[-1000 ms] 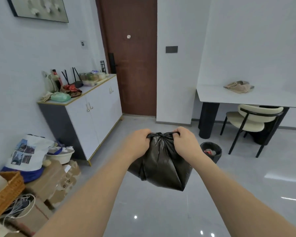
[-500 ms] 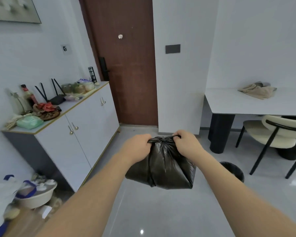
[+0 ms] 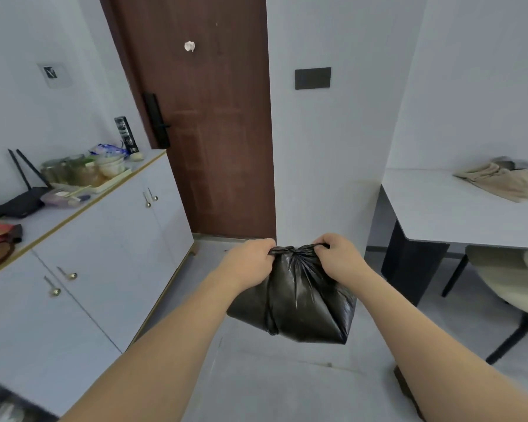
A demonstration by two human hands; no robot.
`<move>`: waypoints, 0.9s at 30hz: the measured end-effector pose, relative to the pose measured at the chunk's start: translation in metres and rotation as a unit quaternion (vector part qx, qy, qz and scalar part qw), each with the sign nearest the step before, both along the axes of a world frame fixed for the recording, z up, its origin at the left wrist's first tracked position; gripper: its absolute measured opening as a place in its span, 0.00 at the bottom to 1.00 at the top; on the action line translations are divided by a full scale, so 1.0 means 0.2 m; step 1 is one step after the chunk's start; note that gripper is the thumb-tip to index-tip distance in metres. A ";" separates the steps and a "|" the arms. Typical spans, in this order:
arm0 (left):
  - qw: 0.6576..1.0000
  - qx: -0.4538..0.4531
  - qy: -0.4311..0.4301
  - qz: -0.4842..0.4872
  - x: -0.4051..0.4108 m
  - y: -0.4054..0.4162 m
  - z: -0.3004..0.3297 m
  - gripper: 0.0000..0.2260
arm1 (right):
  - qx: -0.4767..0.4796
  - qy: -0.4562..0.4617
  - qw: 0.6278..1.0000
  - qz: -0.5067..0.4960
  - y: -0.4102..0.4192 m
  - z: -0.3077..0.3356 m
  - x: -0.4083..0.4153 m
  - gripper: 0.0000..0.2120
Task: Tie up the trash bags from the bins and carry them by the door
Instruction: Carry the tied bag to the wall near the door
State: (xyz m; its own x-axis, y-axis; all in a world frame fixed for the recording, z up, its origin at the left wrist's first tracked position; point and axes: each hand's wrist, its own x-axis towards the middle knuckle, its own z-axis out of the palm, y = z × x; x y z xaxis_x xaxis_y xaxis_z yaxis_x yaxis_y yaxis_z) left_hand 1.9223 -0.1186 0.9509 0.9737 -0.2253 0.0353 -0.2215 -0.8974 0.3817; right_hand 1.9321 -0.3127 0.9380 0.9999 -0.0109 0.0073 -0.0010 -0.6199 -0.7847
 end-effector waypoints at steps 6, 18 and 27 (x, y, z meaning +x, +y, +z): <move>1.000 0.000 0.006 -0.005 0.80 -0.06 -0.02 0.08 | 0.006 0.010 1.000 -0.008 -0.07 -0.03 0.77 0.07; 0.988 -0.031 0.143 0.051 2.26 -0.03 -0.52 0.08 | 0.008 0.103 0.993 0.062 -0.04 -0.49 2.31 0.08; 0.978 -0.001 0.192 0.080 3.24 0.14 -1.19 0.12 | -0.004 0.172 0.983 0.062 0.14 -1.09 3.27 0.09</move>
